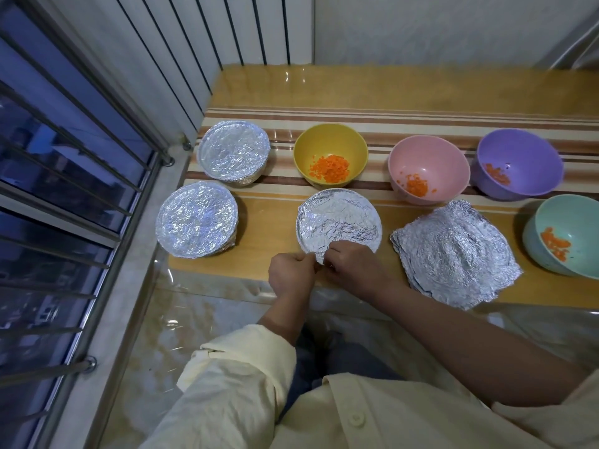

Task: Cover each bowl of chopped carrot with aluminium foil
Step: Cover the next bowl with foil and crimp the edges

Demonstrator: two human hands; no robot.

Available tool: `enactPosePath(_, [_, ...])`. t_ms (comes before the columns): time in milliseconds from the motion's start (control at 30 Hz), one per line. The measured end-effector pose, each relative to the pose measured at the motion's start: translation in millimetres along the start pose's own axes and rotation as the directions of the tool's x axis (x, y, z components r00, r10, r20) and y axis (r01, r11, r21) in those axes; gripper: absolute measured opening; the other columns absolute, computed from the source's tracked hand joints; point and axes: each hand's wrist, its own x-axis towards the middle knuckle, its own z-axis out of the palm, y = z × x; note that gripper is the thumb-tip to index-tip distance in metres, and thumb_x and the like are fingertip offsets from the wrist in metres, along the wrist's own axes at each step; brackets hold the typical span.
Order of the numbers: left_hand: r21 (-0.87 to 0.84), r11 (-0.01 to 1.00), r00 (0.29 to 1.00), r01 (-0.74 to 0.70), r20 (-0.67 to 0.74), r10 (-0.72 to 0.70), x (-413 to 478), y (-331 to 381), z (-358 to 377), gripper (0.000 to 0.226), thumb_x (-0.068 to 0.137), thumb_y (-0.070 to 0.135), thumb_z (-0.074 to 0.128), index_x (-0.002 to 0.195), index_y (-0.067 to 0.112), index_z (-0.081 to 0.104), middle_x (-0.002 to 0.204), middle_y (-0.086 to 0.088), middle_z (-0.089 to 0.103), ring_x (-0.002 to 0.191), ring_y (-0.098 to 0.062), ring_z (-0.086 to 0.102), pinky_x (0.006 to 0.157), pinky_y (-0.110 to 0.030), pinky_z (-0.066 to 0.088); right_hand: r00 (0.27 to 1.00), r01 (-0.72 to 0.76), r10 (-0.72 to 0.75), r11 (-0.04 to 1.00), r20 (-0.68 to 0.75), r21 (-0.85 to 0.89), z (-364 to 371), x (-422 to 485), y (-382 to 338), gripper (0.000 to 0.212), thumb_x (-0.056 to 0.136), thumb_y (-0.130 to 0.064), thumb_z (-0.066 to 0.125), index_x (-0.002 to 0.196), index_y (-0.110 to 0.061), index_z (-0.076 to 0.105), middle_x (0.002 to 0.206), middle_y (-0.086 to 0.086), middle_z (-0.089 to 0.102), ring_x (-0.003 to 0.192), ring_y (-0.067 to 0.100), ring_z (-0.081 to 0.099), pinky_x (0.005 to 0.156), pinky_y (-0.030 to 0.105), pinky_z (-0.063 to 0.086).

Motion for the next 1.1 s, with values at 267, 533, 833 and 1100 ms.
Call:
enactPosePath(267, [-0.059, 0.998, 0.999, 0.036, -0.019, -0.038, 3.3, -5.3, 4.2, 0.024, 0.077, 0.035, 0.075, 0.059, 0.019, 0.075, 0.062, -0.005, 0.072, 0.070, -0.029, 0.073, 0.077, -0.042, 0.062, 1.000, -0.017, 0.017, 1.000, -0.008, 0.014, 1.6, 3.1, -2.0, 0.024, 0.055, -0.001, 0.081, 0.059, -0.005, 0.058, 0.058, 0.009, 0.054, 0.049, 0.027, 0.055, 0.039, 0.027, 0.040])
enactPosePath(533, [-0.048, 0.996, 0.995, 0.081, 0.065, -0.078, 20.9, -4.7, 4.1, 0.023, 0.053, 0.047, 0.071, 0.053, 0.024, 0.075, 0.059, -0.005, 0.072, 0.070, -0.030, 0.074, 0.078, -0.044, 0.062, 0.999, -0.031, 0.032, 0.999, -0.015, 0.012, 1.6, 6.9, -2.4, 0.025, 0.050, 0.000, 0.082, 0.059, -0.006, 0.060, 0.057, 0.008, 0.055, 0.049, 0.026, 0.056, 0.041, 0.022, 0.035])
enactPosePath(833, [0.080, 0.996, 0.999, 0.047, 0.019, -0.048, 26.6, 7.8, -9.1, 0.030, 0.070, 0.024, 0.073, 0.041, 0.017, 0.066, 0.057, -0.004, 0.071, 0.068, -0.026, 0.074, 0.078, -0.040, 0.062, 0.999, 0.033, -0.034, 0.994, 0.012, 0.106, -10.3, -11.0, 21.8, 0.018, 0.075, -0.023, 0.079, 0.079, -0.010, 0.068, 0.076, 0.003, 0.060, 0.068, 0.023, 0.060, 0.049, 0.028, 0.042])
enactPosePath(1100, [0.074, 0.996, 0.998, 0.046, 0.032, -0.049, 30.3, 6.1, -7.8, 0.034, 0.071, 0.024, 0.074, 0.037, 0.023, 0.066, 0.054, -0.002, 0.070, 0.066, -0.025, 0.074, 0.077, -0.041, 0.062, 0.998, 0.065, -0.065, 0.998, 0.005, 0.011, -5.2, -10.9, 11.7, 0.019, 0.074, -0.014, 0.075, 0.064, -0.009, 0.061, 0.065, 0.005, 0.055, 0.059, 0.024, 0.055, 0.047, 0.027, 0.037])
